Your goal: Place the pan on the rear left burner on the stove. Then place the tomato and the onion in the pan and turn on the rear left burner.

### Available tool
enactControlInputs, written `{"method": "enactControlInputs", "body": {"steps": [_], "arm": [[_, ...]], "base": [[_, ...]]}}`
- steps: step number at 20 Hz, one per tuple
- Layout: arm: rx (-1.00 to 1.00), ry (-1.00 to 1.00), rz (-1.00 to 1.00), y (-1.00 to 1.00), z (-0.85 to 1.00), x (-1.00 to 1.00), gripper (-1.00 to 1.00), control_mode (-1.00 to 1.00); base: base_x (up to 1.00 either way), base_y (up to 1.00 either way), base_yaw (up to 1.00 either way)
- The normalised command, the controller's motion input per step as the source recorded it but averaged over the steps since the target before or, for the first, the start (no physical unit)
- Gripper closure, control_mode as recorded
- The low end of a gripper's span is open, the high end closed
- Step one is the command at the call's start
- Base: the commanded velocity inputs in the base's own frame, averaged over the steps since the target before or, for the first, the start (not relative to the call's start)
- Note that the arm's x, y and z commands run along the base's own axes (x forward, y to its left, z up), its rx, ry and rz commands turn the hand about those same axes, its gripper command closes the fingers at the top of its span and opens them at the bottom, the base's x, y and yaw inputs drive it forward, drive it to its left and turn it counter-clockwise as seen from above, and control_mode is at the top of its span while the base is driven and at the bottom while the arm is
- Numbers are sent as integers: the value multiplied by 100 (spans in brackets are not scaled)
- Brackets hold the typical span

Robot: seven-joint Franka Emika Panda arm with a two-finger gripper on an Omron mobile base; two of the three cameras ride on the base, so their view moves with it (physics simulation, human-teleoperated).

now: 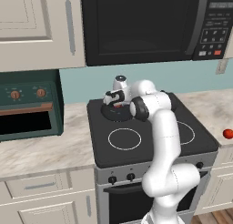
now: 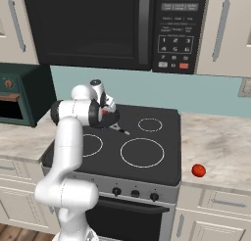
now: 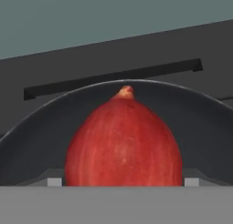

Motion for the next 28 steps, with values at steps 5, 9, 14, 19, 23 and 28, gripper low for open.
{"method": "enactControlInputs", "body": {"steps": [5,9,14,19,23,28], "arm": [[0,0,0,0,0,-7,-100,-100],[0,0,0,0,1,-24,-100,-100],[0,0,0,0,4,-33,-100,-100],[0,-1,0,0,16,-36,-100,-100],[0,-6,0,0,23,-46,-100,-100],[0,-10,0,-8,30,-63,-100,-100]], "base": [[0,0,0],[0,0,0],[0,0,0],[0,0,0],[0,0,0],[0,0,0]]}}
